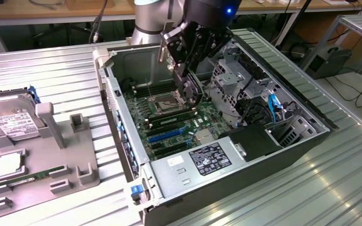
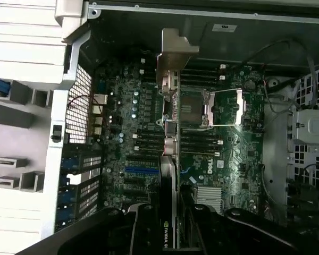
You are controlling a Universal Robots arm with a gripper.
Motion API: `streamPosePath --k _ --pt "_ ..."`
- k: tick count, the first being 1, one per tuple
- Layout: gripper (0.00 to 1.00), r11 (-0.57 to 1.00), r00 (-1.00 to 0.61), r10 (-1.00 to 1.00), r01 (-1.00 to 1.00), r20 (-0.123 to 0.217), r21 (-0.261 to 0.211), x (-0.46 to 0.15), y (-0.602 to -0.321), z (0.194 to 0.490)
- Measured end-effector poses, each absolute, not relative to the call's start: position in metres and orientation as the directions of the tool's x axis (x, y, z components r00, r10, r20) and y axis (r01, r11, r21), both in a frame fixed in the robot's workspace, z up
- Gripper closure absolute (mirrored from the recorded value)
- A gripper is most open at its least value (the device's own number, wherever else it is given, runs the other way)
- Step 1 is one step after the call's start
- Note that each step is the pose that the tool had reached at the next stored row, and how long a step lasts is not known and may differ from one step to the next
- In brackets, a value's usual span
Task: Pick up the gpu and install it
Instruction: 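Pick up the gpu and move the gpu toward the slot, then insert the gpu into the slot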
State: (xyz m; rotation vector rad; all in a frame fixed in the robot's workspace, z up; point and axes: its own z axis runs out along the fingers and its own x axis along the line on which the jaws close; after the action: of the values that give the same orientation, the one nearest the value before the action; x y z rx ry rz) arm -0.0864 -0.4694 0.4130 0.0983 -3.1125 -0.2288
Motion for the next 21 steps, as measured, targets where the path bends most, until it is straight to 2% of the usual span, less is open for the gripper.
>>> streamPosePath --k 2,3,5,21 --pt "0.74 0.989 -0.999 -0.045 -0.042 0.015 0.140 -0.085 -0.469 0.412" --pt "0.74 0.993 -0.999 -0.029 -0.027 0.016 0.114 -0.067 -0.469 0.408" --pt "0.74 0.994 -1.000 -0.026 -0.024 0.017 0.108 -0.060 -0.469 0.407" --pt "0.74 0.994 -1.000 -0.024 -0.022 0.018 0.106 -0.059 -0.469 0.405"
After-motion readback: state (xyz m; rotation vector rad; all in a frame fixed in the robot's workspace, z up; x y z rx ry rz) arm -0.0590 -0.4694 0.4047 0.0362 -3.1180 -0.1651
